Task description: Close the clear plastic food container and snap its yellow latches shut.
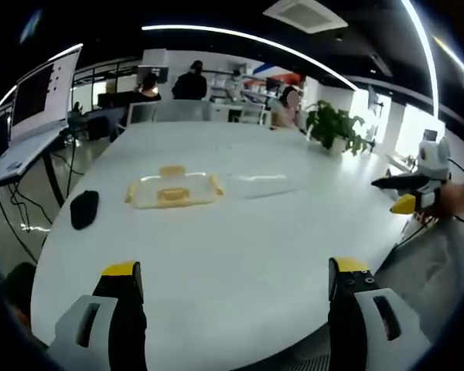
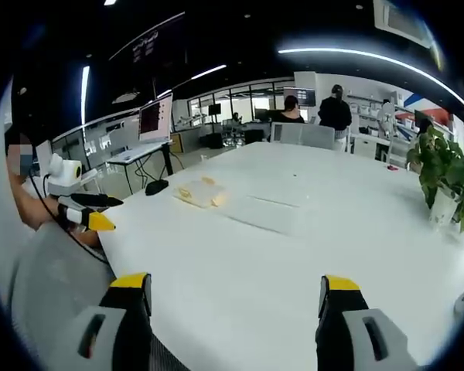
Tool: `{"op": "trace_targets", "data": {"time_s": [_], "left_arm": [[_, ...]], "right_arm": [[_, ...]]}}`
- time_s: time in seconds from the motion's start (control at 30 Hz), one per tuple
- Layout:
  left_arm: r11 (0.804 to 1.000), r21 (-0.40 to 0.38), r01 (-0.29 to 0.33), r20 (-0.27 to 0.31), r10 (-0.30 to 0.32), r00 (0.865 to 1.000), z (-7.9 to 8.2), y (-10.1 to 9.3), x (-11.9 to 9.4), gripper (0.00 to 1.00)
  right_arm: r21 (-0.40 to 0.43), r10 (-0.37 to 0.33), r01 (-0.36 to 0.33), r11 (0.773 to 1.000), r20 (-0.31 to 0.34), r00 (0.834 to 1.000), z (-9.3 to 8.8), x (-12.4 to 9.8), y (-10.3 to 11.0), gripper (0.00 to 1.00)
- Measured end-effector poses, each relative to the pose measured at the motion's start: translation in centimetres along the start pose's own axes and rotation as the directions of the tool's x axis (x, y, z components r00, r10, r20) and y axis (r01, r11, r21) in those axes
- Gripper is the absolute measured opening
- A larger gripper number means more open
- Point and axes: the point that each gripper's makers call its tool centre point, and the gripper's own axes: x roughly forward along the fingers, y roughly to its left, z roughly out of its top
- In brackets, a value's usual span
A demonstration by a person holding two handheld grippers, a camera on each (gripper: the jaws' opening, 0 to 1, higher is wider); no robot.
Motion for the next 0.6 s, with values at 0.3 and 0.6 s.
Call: {"op": "trace_targets", "data": {"time_s": [0.3, 0.6], "left_arm": [[1.000, -0.003, -0.002, 0.010, 0.002, 1.000, 0.3, 0.0, 0.0, 0.99], [1.000, -0.008, 0.016, 0.034, -0.016, 0.999, 1.5, -0.1, -0.4, 0.99]], "right_arm": [[-0.017, 0.003, -0.003, 1.000, -0.011, 1.000, 0.1, 0.1, 0.2, 0.88], [-0.059, 0.015, -0.016, 0.998, -0.025, 1.000, 1.0, 1.1, 0.1, 0.85]]}}
